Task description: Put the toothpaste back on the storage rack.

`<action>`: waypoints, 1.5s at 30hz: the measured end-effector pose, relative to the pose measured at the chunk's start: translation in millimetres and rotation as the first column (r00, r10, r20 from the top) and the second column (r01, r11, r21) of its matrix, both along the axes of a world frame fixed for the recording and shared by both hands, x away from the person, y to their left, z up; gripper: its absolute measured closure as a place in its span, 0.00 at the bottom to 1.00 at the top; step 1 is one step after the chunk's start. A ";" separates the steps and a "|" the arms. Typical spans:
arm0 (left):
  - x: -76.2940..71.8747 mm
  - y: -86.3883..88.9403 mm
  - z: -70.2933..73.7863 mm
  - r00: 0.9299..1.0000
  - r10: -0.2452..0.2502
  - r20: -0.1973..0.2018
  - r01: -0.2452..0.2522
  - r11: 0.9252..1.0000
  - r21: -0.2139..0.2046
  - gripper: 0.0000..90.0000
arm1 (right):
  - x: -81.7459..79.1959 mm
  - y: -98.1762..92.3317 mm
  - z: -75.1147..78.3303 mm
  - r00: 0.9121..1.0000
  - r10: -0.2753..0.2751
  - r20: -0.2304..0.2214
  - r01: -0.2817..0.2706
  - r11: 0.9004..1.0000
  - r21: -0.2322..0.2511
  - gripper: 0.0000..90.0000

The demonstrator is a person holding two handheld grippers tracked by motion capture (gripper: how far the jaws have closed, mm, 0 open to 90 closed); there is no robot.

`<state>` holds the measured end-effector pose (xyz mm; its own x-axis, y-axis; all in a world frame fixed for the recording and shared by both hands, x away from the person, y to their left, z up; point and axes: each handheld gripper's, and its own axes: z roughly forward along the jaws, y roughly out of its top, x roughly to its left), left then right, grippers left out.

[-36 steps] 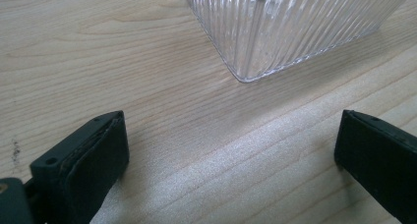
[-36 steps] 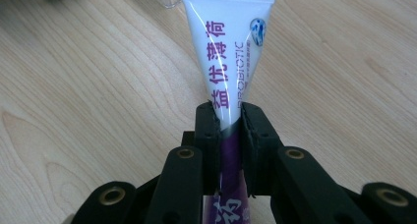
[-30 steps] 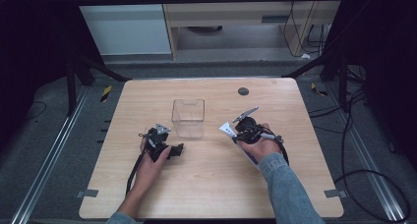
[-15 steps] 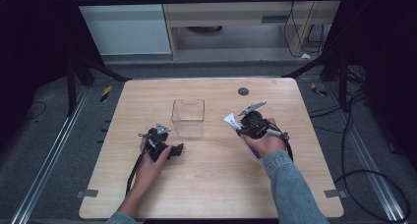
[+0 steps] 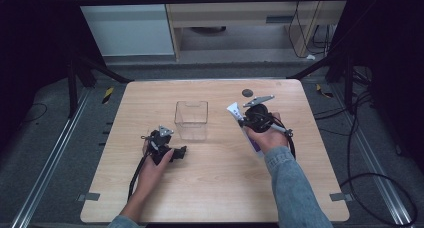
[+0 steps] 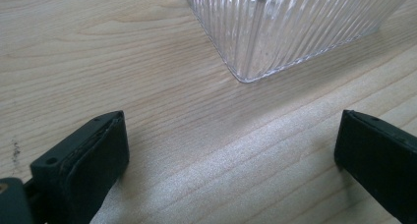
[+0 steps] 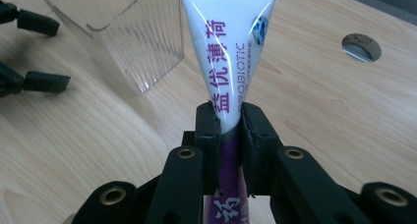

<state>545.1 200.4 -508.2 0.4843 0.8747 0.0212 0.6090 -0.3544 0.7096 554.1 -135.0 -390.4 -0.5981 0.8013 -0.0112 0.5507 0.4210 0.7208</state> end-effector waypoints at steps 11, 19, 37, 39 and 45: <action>0.0 -1.2 -0.1 1.000 0.012 0.001 -0.012 1.000 -0.001 0.00 | 9.1 15.1 1.1 0.998 -0.043 0.042 0.041 0.999 0.035 0.88; 1.4 -2.0 -0.1 1.000 0.013 0.000 -0.013 1.000 -0.003 0.00 | 11.0 22.7 3.9 0.995 -0.083 0.061 0.082 0.996 0.027 0.88; 1.9 -2.7 -0.2 1.000 0.016 0.003 -0.016 1.000 -0.005 0.00 | 15.5 53.7 27.9 0.992 -0.074 0.107 0.072 0.997 0.027 0.88; 2.0 -2.9 -0.3 1.000 0.018 0.003 -0.018 1.000 -0.006 0.00 | 18.9 58.2 33.5 0.991 -0.065 0.120 0.062 0.998 0.023 0.88; 1.9 -2.8 -0.2 1.000 0.017 0.003 -0.017 1.000 -0.004 0.00 | 24.3 65.5 40.3 0.989 -0.062 0.133 0.057 0.998 0.037 0.88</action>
